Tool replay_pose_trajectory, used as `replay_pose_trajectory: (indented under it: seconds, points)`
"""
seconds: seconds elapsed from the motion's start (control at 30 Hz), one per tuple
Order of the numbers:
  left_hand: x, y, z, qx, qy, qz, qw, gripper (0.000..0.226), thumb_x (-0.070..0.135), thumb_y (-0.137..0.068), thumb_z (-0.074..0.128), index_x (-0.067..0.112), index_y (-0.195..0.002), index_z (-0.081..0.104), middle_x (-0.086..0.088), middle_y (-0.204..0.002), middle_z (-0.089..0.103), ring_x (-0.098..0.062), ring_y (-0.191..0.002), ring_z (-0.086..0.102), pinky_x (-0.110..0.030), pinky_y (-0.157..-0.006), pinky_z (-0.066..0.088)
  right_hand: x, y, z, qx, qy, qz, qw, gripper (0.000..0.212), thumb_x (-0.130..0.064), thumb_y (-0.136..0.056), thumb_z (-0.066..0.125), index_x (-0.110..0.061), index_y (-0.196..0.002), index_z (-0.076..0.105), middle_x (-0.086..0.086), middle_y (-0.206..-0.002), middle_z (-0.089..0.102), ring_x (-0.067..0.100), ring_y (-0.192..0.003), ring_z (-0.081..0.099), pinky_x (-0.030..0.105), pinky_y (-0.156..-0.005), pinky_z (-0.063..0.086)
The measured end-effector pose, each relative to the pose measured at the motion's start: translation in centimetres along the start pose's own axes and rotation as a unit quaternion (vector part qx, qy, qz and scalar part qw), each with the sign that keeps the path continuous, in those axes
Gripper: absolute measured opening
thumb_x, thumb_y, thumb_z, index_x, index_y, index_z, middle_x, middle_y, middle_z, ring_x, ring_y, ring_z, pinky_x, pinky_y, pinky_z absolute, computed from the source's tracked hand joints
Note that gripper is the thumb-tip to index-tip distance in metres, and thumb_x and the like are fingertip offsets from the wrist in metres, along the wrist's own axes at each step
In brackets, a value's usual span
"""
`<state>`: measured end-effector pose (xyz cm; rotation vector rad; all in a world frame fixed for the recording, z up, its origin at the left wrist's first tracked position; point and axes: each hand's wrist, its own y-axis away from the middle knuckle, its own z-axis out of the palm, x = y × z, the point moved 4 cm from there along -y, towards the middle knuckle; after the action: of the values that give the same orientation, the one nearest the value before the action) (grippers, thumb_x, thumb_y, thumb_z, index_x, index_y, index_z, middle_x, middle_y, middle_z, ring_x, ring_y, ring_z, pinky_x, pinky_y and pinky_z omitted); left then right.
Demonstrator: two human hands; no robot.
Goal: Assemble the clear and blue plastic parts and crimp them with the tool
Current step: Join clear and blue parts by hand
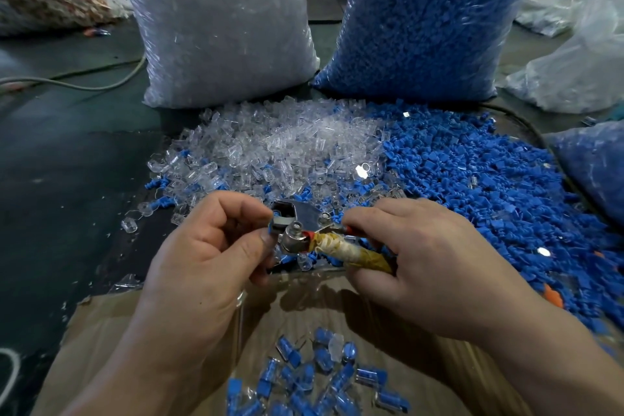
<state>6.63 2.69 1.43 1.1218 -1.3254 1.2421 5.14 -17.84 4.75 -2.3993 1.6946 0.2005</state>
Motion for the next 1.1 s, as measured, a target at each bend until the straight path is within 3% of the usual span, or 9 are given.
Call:
replay_pose_trajectory:
  seconds: [0.1, 0.2, 0.33, 0.4, 0.63, 0.73, 0.87, 1.0, 1.1]
  points:
    - [0.3, 0.1, 0.0, 0.005, -0.003, 0.007, 1.0, 0.02, 0.019, -0.072, 0.066, 0.032, -0.086, 0.072, -0.004, -0.074, 0.07, -0.013, -0.061, 0.065, -0.023, -0.051, 0.054, -0.3, 0.0, -0.1, -0.003, -0.01, -0.001, 1.0, 0.047, -0.058, -0.078, 0.046, -0.04, -0.12, 0.056, -0.018, -0.087, 0.055, 0.005, -0.081, 0.046, 0.017, -0.071, 0.03]
    - [0.5, 0.2, 0.0, 0.026, -0.047, 0.019, 0.998, 0.031, 0.003, -0.08, 0.07, 0.034, -0.086, 0.071, -0.003, -0.075, 0.07, -0.013, -0.06, 0.065, -0.022, -0.051, 0.054, 0.0, 0.2, 0.2, -0.007, -0.027, 0.013, 1.0, 0.047, -0.061, -0.078, 0.042, -0.042, -0.119, 0.054, -0.021, -0.09, 0.054, 0.003, -0.084, 0.045, 0.011, -0.073, 0.03]
    - [0.3, 0.0, -0.5, 0.065, -0.061, -0.027, 0.996, 0.035, -0.002, -0.088, 0.065, 0.032, -0.083, 0.071, -0.002, -0.067, 0.068, -0.011, -0.054, 0.062, -0.02, -0.047, 0.052, 1.0, 0.2, 0.1, 0.066, 0.017, 0.064, 0.996, 0.057, -0.064, -0.076, 0.039, -0.036, -0.123, 0.053, -0.018, -0.1, 0.058, 0.009, -0.093, 0.049, 0.028, -0.084, 0.039]
    - [0.0, 0.0, -0.2, 0.038, -0.074, -0.071, 0.994, 0.034, 0.0, -0.087, 0.066, 0.033, -0.081, 0.07, -0.002, -0.06, 0.066, -0.009, -0.049, 0.059, -0.018, -0.044, 0.049, 1.4, -0.1, 0.1, 0.087, 0.049, 0.098, 0.99, 0.064, -0.065, -0.076, 0.041, -0.03, -0.128, 0.053, -0.011, -0.105, 0.06, 0.016, -0.098, 0.05, 0.038, -0.088, 0.04]
    - [-0.5, 0.6, 1.4, -0.001, -0.143, -0.093, 0.985, 0.037, 0.008, -0.089, 0.069, 0.044, -0.082, 0.068, -0.001, -0.06, 0.069, -0.005, -0.043, 0.058, -0.014, -0.043, 0.046, 2.1, -1.6, 1.2, 0.017, 0.08, 0.12, 0.989, 0.067, -0.075, -0.074, 0.045, -0.036, -0.128, 0.047, -0.008, -0.116, 0.055, 0.019, -0.11, 0.042, 0.04, -0.099, 0.027]
    - [-0.6, 0.7, 1.5, -0.003, -0.175, -0.074, 0.982, 0.033, 0.015, -0.088, 0.07, 0.048, -0.087, 0.065, 0.004, -0.064, 0.069, -0.005, -0.048, 0.061, -0.02, -0.047, 0.05, 1.9, -1.6, 1.0, 0.039, 0.064, 0.104, 0.992, 0.064, -0.073, -0.078, 0.046, -0.035, -0.13, 0.047, -0.007, -0.122, 0.052, 0.018, -0.116, 0.038, 0.04, -0.103, 0.025]
    - [-0.9, 1.0, 1.8, -0.004, -0.205, -0.057, 0.977, 0.023, 0.03, -0.085, 0.067, 0.05, -0.094, 0.063, 0.011, -0.072, 0.072, -0.011, -0.06, 0.068, -0.039, -0.055, 0.06, -1.3, -0.8, 0.5, 0.121, 0.007, 0.011, 0.993, 0.047, -0.061, -0.085, 0.039, -0.03, -0.113, 0.06, -0.01, -0.108, 0.063, 0.014, -0.103, 0.056, 0.035, -0.091, 0.041]
    - [-0.2, 1.4, 2.2, -0.015, -0.203, 0.001, 0.979, 0.019, 0.035, -0.081, 0.061, 0.048, -0.094, 0.065, 0.013, -0.068, 0.072, -0.002, -0.052, 0.064, -0.016, -0.045, 0.05, -3.3, -0.5, 1.3, 0.11, -0.014, -0.082, 0.99, 0.021, -0.037, -0.095, 0.05, -0.022, -0.095, 0.064, -0.003, -0.091, 0.063, 0.022, -0.086, 0.058, 0.043, -0.082, 0.045]
    - [0.2, 1.6, 2.3, -0.03, -0.182, 0.022, 0.983, 0.016, 0.034, -0.085, 0.066, 0.047, -0.094, 0.067, 0.009, -0.067, 0.071, 0.0, -0.05, 0.062, -0.015, -0.046, 0.05, -3.1, -0.4, 1.0, 0.141, -0.028, -0.082, 0.986, 0.02, -0.03, -0.095, 0.049, -0.018, -0.092, 0.064, -0.002, -0.087, 0.063, 0.023, -0.08, 0.058, 0.043, -0.078, 0.046]
